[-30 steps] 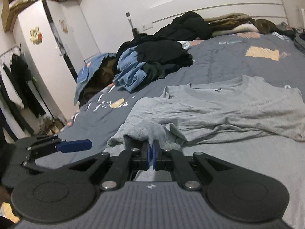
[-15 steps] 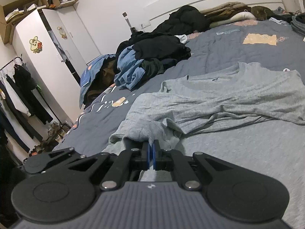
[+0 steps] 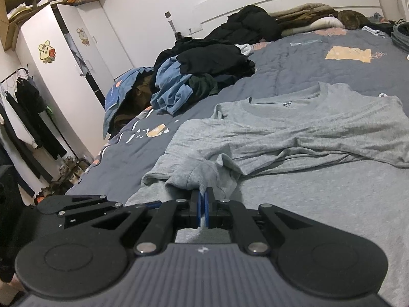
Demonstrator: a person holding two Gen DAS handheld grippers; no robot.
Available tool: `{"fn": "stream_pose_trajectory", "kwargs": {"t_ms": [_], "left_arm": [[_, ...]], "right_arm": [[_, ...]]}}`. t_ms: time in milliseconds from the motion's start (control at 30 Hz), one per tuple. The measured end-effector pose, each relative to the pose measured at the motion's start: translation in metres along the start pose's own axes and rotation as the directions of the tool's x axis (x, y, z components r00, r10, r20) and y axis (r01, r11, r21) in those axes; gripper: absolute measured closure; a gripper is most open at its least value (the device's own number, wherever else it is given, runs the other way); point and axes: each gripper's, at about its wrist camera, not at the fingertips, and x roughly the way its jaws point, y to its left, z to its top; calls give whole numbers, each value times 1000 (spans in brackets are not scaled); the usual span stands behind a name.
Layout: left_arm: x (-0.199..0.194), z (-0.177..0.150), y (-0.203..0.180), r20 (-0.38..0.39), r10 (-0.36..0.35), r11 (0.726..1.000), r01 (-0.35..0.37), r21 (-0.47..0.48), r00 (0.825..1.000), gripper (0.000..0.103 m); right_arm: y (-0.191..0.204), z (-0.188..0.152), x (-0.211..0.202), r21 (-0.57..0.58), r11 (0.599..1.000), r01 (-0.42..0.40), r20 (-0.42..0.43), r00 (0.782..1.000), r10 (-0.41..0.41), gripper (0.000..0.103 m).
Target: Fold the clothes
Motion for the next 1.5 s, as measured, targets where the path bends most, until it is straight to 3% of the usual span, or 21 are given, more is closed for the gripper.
{"fn": "stream_pose_trajectory", "kwargs": {"t_ms": [133,267,333,400,533,800,933,1133,1200,1233,1333,1500], "left_arm": [[-3,0,-7,19,-26,999,25,29,999,55],[0,-2,-11,27,12,999,-13,53,1000,54],[1,-3,-10,27,25,999,-27,47,999,57],[2,-3,-6,26,34,999,-35,25,999,69],[1,1,4,30,64,998,-63,-23,998,79],[7,-3,-5,17,113,993,-113,34,993,78],[18,-9,-8,-25,134,990,-133,46,991,78],[26,-13,-7,-61,84,997,-83,7,995,79],[24,-12,-4,-58,84,996,-85,-9,995,102],[24,-11,-2,-61,88,996,-89,-11,994,102],[16,-7,1,-61,161,979,-151,134,985,102],[-6,13,28,-41,207,952,-192,240,977,102]], "right_arm": [[2,0,0,-9,1000,-1,-3,1000,1,100],[3,-1,2,-3,1000,-9,-12,1000,9,100],[5,-1,2,-13,1000,-8,-13,1000,8,100],[6,-1,2,-24,1000,-6,-17,1000,6,100],[8,-3,3,-41,999,-4,-26,1000,3,100],[16,-3,5,-70,998,-7,-32,999,4,100],[19,-5,3,-74,997,-10,-31,999,8,100],[23,-4,-2,-79,997,-6,-20,1000,4,100],[24,-4,-3,-84,997,-2,-19,1000,0,100],[25,-4,-3,-88,996,1,-21,1000,-3,100],[28,-6,-4,-123,992,22,-37,999,-26,100],[34,-12,2,-125,992,-19,-77,997,9,100]]}}
